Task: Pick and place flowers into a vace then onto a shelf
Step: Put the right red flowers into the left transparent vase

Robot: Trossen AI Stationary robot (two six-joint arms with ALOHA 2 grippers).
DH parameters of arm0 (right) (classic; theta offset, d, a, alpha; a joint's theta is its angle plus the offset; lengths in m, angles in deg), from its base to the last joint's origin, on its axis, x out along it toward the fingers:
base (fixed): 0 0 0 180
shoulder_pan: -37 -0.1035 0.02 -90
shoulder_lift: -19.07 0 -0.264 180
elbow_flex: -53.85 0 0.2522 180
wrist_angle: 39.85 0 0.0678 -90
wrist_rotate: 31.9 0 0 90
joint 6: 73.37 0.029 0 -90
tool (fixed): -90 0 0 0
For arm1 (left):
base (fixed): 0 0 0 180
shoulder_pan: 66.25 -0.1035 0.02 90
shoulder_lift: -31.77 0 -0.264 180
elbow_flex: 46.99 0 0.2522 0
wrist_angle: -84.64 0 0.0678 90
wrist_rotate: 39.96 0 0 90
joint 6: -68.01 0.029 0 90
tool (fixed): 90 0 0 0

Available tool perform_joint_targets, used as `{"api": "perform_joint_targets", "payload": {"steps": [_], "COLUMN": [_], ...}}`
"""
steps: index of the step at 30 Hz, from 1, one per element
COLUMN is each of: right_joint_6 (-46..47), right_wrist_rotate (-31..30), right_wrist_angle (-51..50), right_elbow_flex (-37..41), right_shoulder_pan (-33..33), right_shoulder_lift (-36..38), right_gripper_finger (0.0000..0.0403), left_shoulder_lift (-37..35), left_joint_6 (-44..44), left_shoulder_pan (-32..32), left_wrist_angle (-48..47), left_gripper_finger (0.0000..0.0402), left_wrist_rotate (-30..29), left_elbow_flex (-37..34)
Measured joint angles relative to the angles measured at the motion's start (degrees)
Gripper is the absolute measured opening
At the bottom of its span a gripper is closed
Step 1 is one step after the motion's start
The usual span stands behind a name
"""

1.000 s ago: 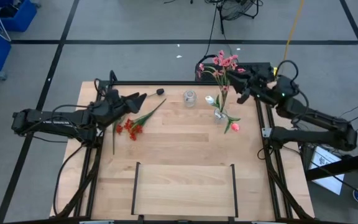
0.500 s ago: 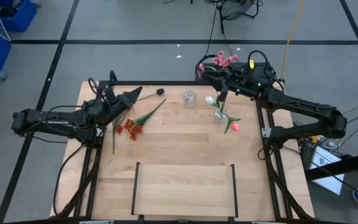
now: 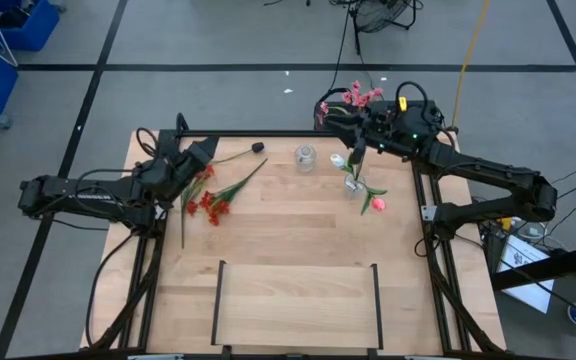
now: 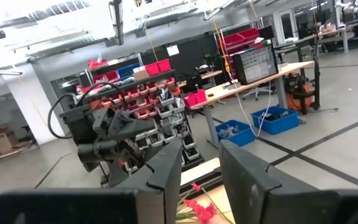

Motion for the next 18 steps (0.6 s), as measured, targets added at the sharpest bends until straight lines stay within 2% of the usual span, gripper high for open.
{"api": "perform_joint_targets", "payload": {"steps": [7,11,14,18], "right_joint_6": [1.23,1.25,1.23,1.25], "right_wrist_rotate": [5.59,9.43,12.82,16.31], "right_wrist_angle": [0.06,0.03,0.04,0.02], "right_elbow_flex": [-0.04,-0.04,-0.04,-0.04], "right_shoulder_pan": [0.00,0.00,0.00,0.00], "right_shoulder_lift": [0.73,0.73,0.74,0.74], "right_gripper_finger": [0.0100,0.0100,0.0100,0.0100], "left_shoulder_lift": [0.25,1.98,4.42,10.60], "left_joint_6": [-5.31,-2.86,0.49,0.23], "left_shoulder_pan": [-0.02,-2.95,-6.61,-11.93], "left_wrist_angle": [-0.09,9.08,10.56,-0.74], "left_gripper_finger": [0.0399,0.0399,0.0399,0.0399], "left_wrist_rotate": [0.03,0.60,5.91,15.77], "left_elbow_flex": [-0.01,0.01,3.05,11.13]}}
